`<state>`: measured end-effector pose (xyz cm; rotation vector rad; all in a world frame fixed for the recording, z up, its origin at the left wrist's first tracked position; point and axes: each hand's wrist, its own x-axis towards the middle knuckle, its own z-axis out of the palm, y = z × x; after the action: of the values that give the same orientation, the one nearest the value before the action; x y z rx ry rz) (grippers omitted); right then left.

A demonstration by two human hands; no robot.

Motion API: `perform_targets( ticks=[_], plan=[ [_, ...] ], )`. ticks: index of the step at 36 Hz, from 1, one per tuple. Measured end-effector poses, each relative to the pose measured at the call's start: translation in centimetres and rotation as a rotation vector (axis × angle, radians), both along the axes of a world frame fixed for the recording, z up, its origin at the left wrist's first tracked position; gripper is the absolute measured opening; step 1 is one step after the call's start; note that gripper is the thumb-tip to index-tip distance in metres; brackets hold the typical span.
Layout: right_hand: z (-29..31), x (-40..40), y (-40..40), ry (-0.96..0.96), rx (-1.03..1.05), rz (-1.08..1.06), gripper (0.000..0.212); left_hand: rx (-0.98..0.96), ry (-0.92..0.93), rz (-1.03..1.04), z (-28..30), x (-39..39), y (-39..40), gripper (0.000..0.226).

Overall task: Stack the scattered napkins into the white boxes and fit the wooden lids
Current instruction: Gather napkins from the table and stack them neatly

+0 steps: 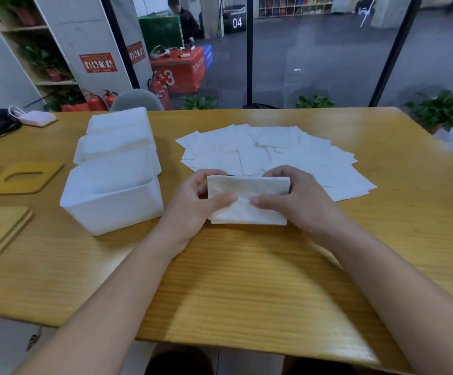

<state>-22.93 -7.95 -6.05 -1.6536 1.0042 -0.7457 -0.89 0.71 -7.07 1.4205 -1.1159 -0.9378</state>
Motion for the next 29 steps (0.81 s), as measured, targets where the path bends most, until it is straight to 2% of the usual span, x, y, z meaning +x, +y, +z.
perform_targets(
  ticks=[3,5,9,12,17,23,29],
  plan=[
    [-0.7,1.0,1.4,-0.266,0.125,-0.032,0.038,-0.050,0.054,0.069,-0.2,-0.9,0.2,0.034],
    [-1.2,1.7,2.3,-0.328,0.139,-0.038,0.030,-0.074,0.060,0.079,-0.3,-1.4,0.4,0.027],
    [-1.8,2.3,2.8,-0.313,0.049,-0.132,0.026,-0.092,0.111,0.090,-0.4,-2.2,0.9,0.025],
    [-1.9,2.3,3.0,-0.333,0.031,-0.110,0.027,-0.108,0.140,0.125,-0.5,-2.7,1.5,0.034],
    [-2.2,1.9,2.9,-0.205,0.003,-0.036,0.037,-0.051,-0.016,0.226,-0.3,-2.7,2.4,0.052],
    [-2.2,2.1,3.3,-0.179,-0.041,-0.050,0.043,-0.071,-0.011,0.217,-0.3,-3.5,2.7,0.065],
    [-1.7,1.6,3.8,-0.227,0.004,-0.004,0.040,-0.066,0.078,0.304,-0.5,-3.2,3.1,0.057]
  ],
)
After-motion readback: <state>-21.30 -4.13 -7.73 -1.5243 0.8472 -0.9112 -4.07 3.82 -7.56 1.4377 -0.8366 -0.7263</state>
